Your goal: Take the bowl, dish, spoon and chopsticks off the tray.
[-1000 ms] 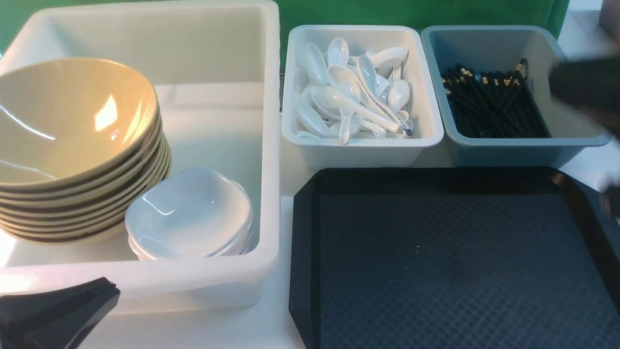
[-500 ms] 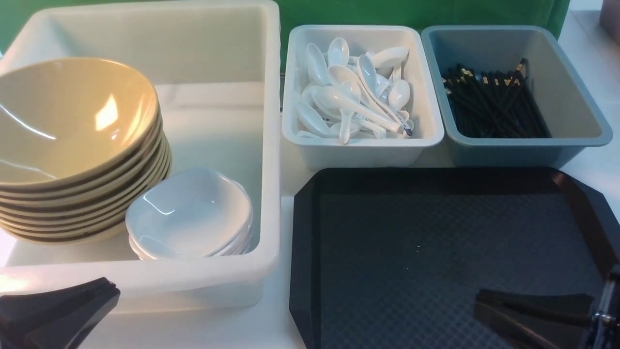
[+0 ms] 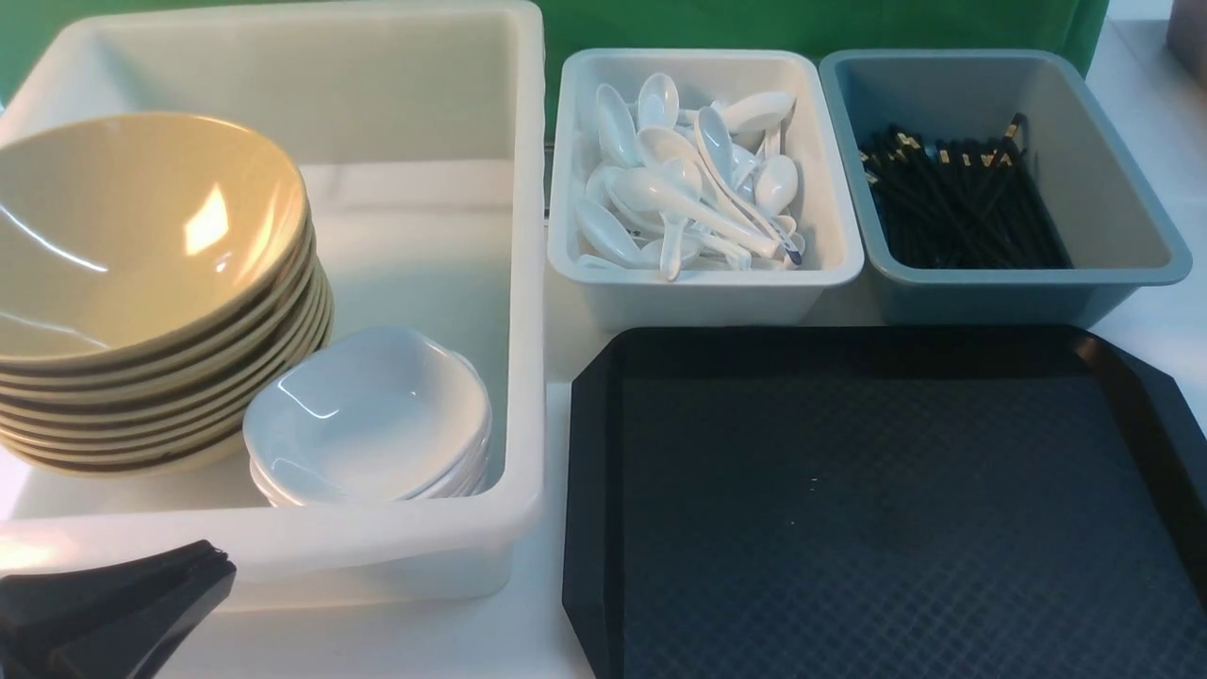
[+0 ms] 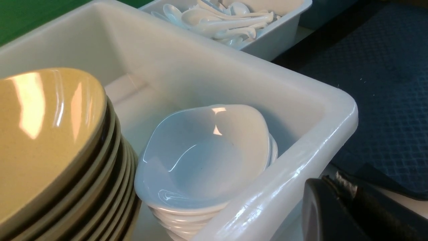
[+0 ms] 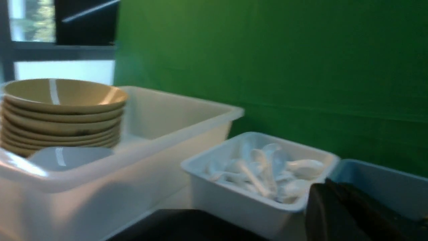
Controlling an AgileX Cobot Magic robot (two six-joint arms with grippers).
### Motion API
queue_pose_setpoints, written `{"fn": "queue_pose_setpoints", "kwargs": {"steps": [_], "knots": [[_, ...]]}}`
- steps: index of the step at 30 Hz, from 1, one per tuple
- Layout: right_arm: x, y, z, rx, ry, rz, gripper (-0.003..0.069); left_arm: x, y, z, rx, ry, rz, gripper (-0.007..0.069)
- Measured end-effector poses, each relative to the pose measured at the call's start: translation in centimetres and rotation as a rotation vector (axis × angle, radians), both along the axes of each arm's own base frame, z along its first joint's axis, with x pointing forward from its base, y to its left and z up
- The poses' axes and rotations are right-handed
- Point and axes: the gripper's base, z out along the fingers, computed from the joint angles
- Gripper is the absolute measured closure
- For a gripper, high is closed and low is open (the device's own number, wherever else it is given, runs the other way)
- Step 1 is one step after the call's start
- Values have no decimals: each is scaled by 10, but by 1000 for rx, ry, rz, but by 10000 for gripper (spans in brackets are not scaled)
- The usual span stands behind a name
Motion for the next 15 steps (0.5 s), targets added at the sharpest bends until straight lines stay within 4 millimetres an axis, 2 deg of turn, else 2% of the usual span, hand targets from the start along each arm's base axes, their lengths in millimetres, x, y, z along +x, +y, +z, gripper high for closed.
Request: {"fn": "queue_pose_setpoints", "kwargs": {"steps": [4,7,11,15], "knots": [[6,-9,-21,-64,48,-214,617,0,0,0,0,1,0,633],[10,-15,-40,-44,129,-328,617,0,0,0,0,1,0,633],[11,-18,-49,-32,192,-373,617,0,0,0,0,1,0,633],[9,-20,-64,-46,363,-394,617,0,0,0,2,1,-1,633]]}}
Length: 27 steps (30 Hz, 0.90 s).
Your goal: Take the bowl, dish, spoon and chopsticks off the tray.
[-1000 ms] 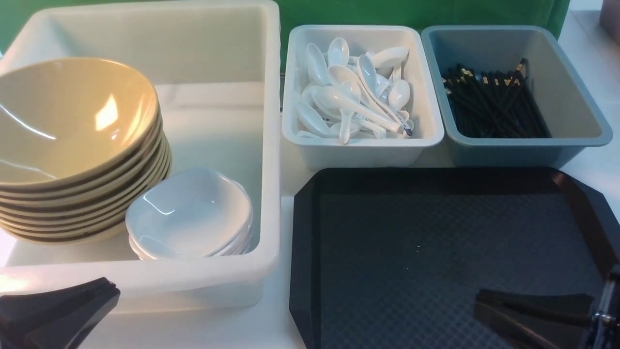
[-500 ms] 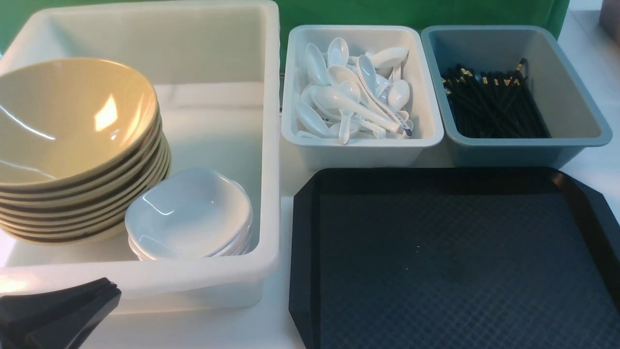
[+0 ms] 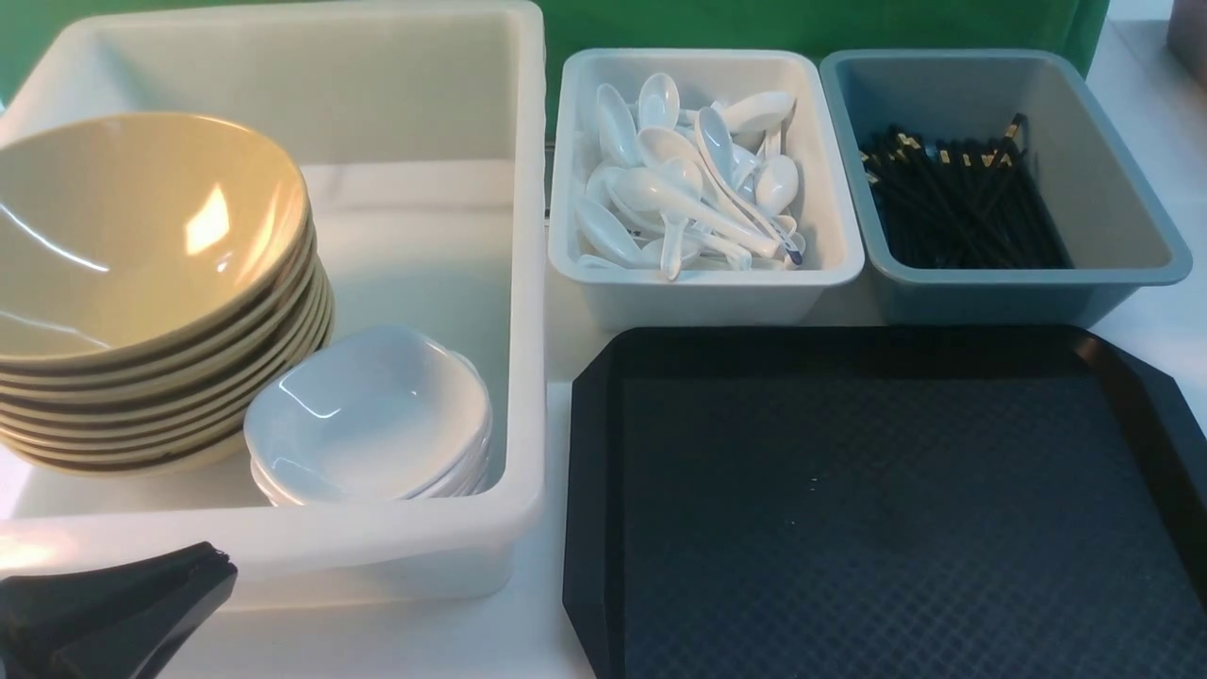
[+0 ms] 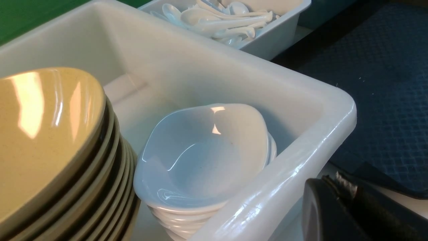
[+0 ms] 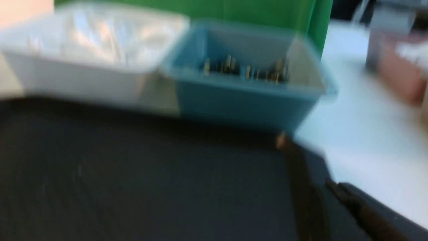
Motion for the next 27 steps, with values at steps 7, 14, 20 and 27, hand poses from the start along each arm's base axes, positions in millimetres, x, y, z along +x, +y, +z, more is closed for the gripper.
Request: {"fn": "queue_pose_setpoints", "kwargs": {"steps": [7,14,20,27], "knots": [[-1,3,-3,91,37,11,615,0,0,0,-1,0,0,633],[-1,3,-3,108,39,13,614,0,0,0,-2,0,1,633],[-1,3,-3,107,39,13,614,0,0,0,-2,0,1,633],[-1,3,-3,107,39,12,614,0,0,0,-2,0,1,633]]}}
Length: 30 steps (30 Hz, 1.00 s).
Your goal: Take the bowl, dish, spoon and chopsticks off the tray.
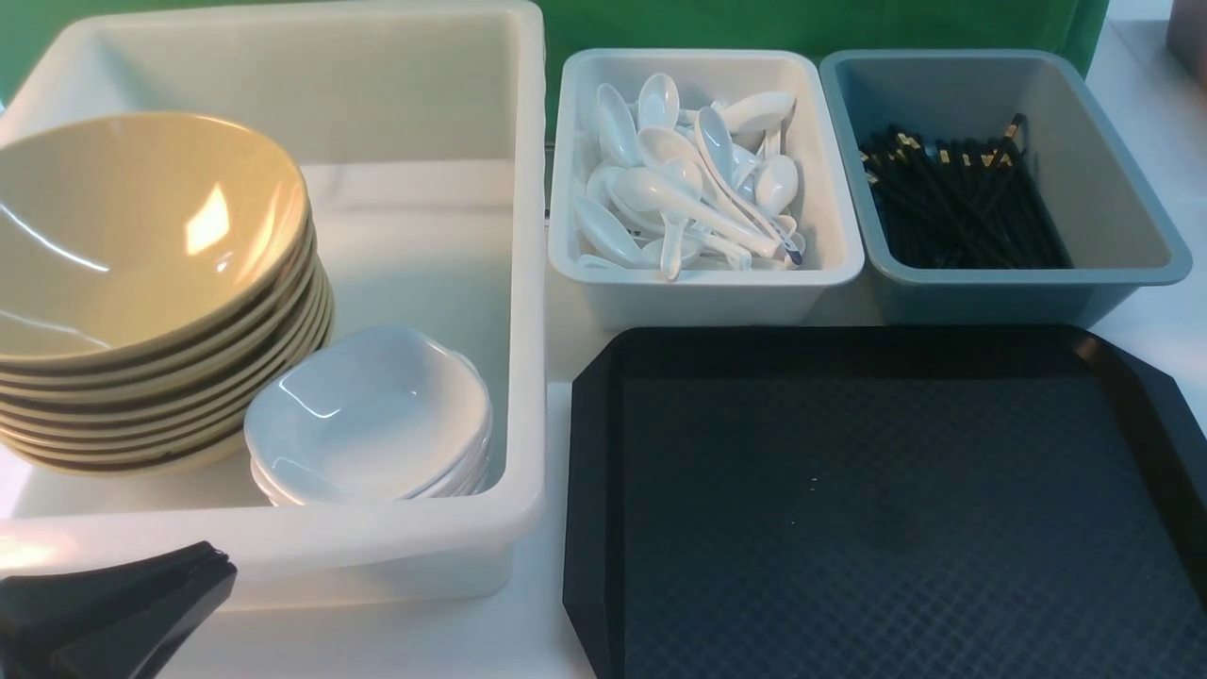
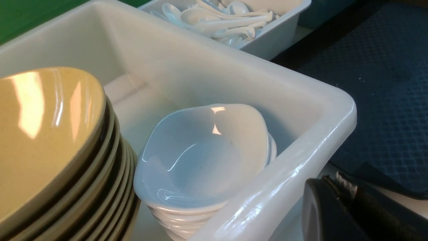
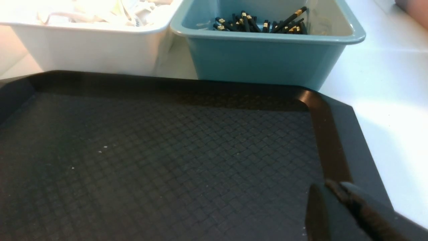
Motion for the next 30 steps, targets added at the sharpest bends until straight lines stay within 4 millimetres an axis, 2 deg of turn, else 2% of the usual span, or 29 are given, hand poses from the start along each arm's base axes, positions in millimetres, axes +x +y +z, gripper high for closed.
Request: {"fn": "queue_pose_setpoints", "kwargs": {"steps": [4,8,11,14,16,17,20,23,30], "knots": [[0,0,0,3,0,0,614,-4,3,-7,4,-21,11,633],[0,0,0,4,0,0,614,-10,15,-18,88,-94,118,633],[0,0,0,6,0,0,614,-17,26,-26,-54,-160,341,633],[0,0,0,7,1,1,614,-12,31,-38,-184,-160,468,633],[0,0,0,7,1,1,614,-7,33,-49,-231,-156,530,633],[0,0,0,6,1,1,614,-3,35,-63,-267,-146,569,633],[0,0,0,6,1,1,614,1,36,-86,-304,-107,595,633],[0,0,0,6,1,1,614,0,36,-95,-326,-33,614,633],[0,0,0,7,1,1,614,0,36,-98,-338,5,623,633]]}}
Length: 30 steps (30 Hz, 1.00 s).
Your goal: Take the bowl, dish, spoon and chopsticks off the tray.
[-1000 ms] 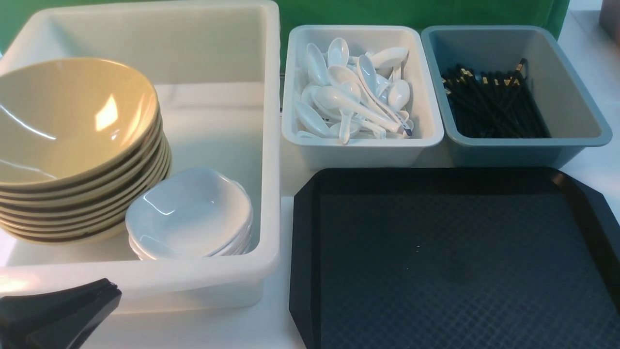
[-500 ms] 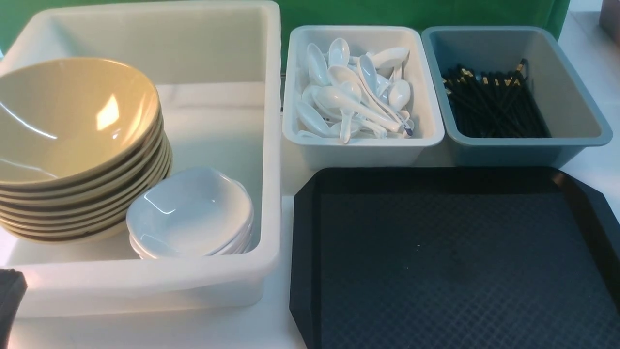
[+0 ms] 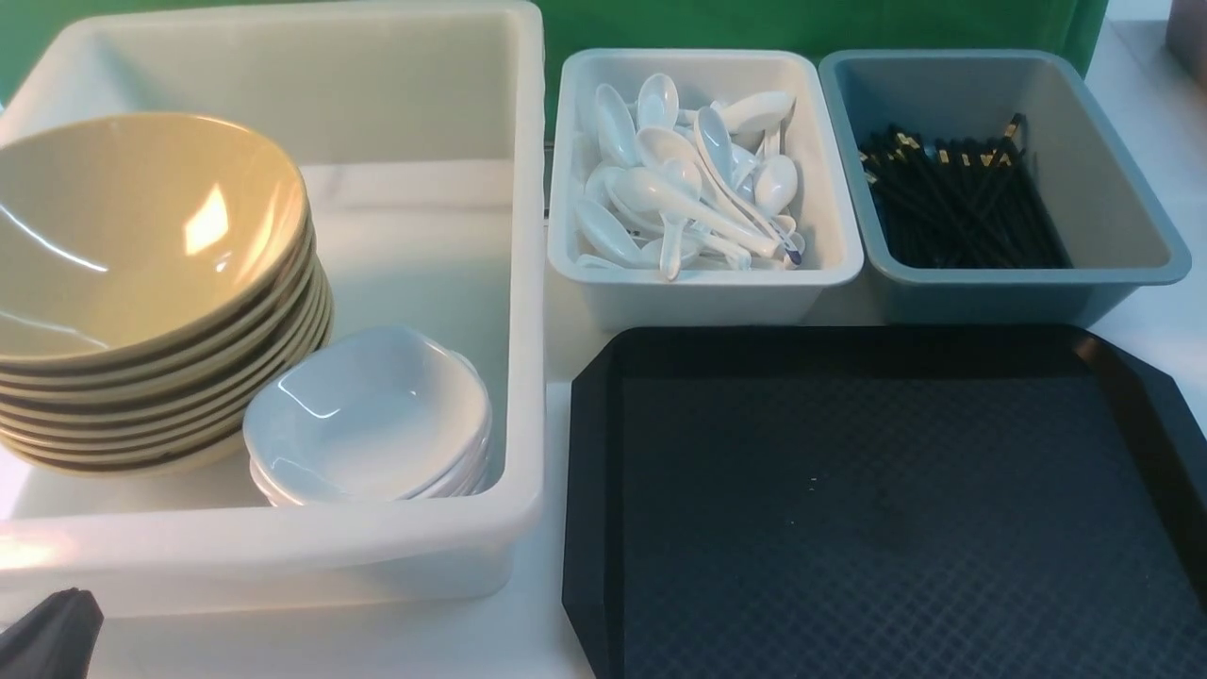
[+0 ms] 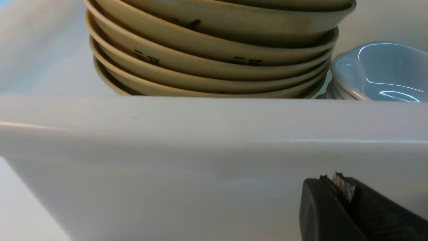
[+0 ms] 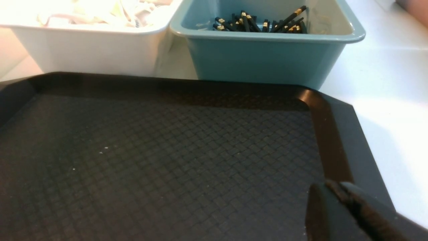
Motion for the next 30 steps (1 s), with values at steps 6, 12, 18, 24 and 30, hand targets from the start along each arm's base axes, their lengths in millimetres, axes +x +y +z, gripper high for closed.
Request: {"fn": "queue_pose_setpoints", "kwargs": {"steps": [6,12,18,24,30], "knots": [[0,0,0,-1,0,0,614,0,0,0,0,-4,0,633],[0,0,0,-1,0,0,610,0,0,0,0,-4,0,633],[0,0,0,-1,0,0,603,0,0,0,0,-4,0,633],[0,0,0,-1,0,0,599,0,0,0,0,-4,0,633],[0,0,0,-1,0,0,594,0,0,0,0,-4,0,633]]}}
